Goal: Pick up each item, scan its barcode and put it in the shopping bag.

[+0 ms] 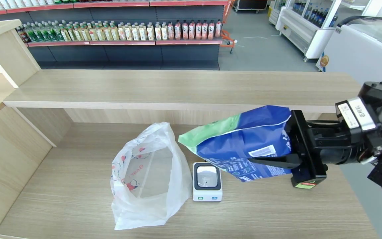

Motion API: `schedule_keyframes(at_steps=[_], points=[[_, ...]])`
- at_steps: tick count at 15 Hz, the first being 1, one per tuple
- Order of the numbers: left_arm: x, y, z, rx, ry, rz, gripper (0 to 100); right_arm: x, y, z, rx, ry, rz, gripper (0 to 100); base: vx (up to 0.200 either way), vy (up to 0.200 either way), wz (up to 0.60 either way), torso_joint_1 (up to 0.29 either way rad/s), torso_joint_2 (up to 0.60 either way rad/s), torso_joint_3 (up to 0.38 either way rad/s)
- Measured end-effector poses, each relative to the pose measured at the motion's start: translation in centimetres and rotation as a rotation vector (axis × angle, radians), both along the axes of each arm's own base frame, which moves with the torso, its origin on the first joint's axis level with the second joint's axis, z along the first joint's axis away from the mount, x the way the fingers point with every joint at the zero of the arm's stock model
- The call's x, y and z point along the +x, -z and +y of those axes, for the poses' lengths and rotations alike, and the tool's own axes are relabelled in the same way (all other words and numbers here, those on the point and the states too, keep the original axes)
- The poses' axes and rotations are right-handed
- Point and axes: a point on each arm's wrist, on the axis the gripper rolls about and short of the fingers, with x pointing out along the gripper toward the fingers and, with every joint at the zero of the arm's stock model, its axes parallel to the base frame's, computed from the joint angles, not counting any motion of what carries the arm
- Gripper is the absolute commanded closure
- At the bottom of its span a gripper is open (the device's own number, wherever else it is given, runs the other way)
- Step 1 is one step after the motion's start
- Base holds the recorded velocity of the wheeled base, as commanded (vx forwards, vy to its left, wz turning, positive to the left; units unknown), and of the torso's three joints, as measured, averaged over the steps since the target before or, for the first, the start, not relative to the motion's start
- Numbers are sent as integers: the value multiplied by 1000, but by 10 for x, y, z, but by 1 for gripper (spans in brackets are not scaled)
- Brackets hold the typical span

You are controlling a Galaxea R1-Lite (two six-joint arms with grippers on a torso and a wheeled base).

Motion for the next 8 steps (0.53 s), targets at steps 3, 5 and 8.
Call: schedule_keyframes(at_steps=[3,5,8], points=[[0,0,0,0,0,0,0,16,6,3,-6,34,-287,100,0,0,0,0,0,0],[0,0,0,0,0,0,0,23,10,9,-12,55,-425,100,0,0,0,0,0,0],[0,0,0,0,1,0,0,25,13,20,-27,132,-436,100,0,0,0,0,0,0]])
